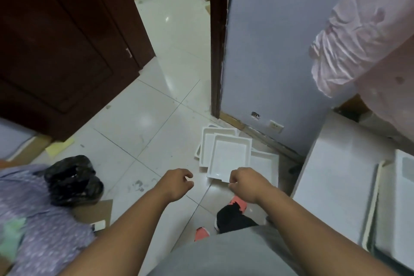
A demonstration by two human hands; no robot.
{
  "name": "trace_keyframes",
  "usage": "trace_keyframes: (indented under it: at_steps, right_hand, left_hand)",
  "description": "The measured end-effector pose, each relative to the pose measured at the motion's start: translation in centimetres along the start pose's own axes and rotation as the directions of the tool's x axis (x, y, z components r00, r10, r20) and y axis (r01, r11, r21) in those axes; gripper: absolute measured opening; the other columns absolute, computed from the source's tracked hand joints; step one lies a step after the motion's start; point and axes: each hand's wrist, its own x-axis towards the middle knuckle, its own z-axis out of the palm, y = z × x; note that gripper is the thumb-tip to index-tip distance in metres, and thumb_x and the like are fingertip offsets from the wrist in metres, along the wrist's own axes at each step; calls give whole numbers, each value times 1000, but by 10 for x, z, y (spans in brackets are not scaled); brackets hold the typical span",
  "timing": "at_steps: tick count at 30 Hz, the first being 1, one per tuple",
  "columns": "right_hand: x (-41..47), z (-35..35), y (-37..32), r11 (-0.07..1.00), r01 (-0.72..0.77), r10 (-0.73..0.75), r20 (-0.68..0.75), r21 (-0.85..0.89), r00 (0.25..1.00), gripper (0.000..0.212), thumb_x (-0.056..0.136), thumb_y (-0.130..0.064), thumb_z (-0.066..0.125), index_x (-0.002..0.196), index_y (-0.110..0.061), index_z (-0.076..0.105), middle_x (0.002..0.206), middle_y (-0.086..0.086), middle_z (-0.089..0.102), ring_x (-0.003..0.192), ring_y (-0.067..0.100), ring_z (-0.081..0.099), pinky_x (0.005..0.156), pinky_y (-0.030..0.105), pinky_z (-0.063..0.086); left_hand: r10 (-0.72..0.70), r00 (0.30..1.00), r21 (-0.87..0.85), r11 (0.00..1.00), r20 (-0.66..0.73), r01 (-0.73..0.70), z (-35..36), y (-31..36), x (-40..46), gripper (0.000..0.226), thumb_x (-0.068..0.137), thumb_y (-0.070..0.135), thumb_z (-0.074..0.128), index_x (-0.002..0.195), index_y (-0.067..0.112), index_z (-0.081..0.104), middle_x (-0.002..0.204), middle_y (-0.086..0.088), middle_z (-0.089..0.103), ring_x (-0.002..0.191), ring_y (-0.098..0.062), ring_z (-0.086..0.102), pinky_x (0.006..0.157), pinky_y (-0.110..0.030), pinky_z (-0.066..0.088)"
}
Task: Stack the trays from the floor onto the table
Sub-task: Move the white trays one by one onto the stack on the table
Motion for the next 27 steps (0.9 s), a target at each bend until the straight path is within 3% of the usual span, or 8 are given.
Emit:
trace_keyframes:
  at_steps: [5, 7, 12, 16, 19, 24, 27]
  right_hand:
    - [58, -10, 14, 998, 50, -54, 132, 36, 990, 9, 92, -34, 52, 85, -27, 54, 92, -5, 53, 86, 18, 52, 65, 29, 38]
    - [80, -8, 25, 998, 42, -51, 173, 56, 984, 14, 93, -32, 51, 80, -28, 49, 88, -5, 51, 86, 19, 51, 62, 29, 36]
    - [121, -8, 55, 995, -36, 16, 223, 88, 975, 22, 92, -29, 50, 106, -17, 63, 106, 0, 61, 92, 18, 55, 75, 33, 48]
    - [159, 19, 82, 973, -162, 113, 270, 166, 956, 24, 89, -35, 47, 99, -22, 66, 99, -4, 65, 89, 16, 60, 79, 33, 52]
    - [196, 48, 102, 953, -226, 158, 308, 200, 938, 32, 87, -38, 42, 103, -24, 67, 106, -4, 68, 92, 15, 62, 85, 36, 54]
    - [256, 87, 133, 896, -356, 295, 245, 265, 924, 20, 93, -30, 51, 104, -22, 66, 101, -5, 64, 96, 17, 62, 87, 36, 54]
    - [302, 128, 157, 868, -407, 352, 225, 285, 909, 23, 92, -31, 54, 111, -24, 65, 105, -4, 64, 98, 16, 61, 88, 36, 54]
  left_hand:
    - [-123, 992, -2, 992, 21, 123, -14, 4, 39, 34, 91, 31, 59, 123, 21, 64, 104, -2, 71, 91, -19, 69, 75, -26, 48]
    - [-169, 985, 9, 986, 38, 169, -10, 7, 60, 34, 92, 32, 58, 124, 21, 64, 109, -4, 70, 95, -20, 68, 79, -27, 49]
    - [-194, 975, -33, 979, 113, 199, 11, 25, 116, 34, 92, 30, 59, 123, 19, 65, 115, -6, 69, 102, -23, 67, 92, -33, 52]
    - [-164, 970, -62, 982, 177, 177, 35, 32, 174, 33, 91, 31, 58, 121, 21, 67, 117, -4, 69, 102, -21, 66, 92, -30, 50]
    - [-147, 970, -54, 986, 196, 160, 52, 23, 228, 32, 92, 32, 57, 122, 22, 67, 118, 0, 68, 103, -17, 63, 90, -26, 48]
    - [-109, 975, 1, 994, 194, 111, 77, -4, 312, 31, 95, 27, 56, 123, 21, 66, 117, 0, 67, 96, -12, 58, 84, -21, 41]
    - [-110, 976, 57, 993, 189, 101, 102, -29, 366, 32, 95, 25, 54, 124, 20, 65, 123, -1, 67, 105, -17, 61, 88, -24, 45]
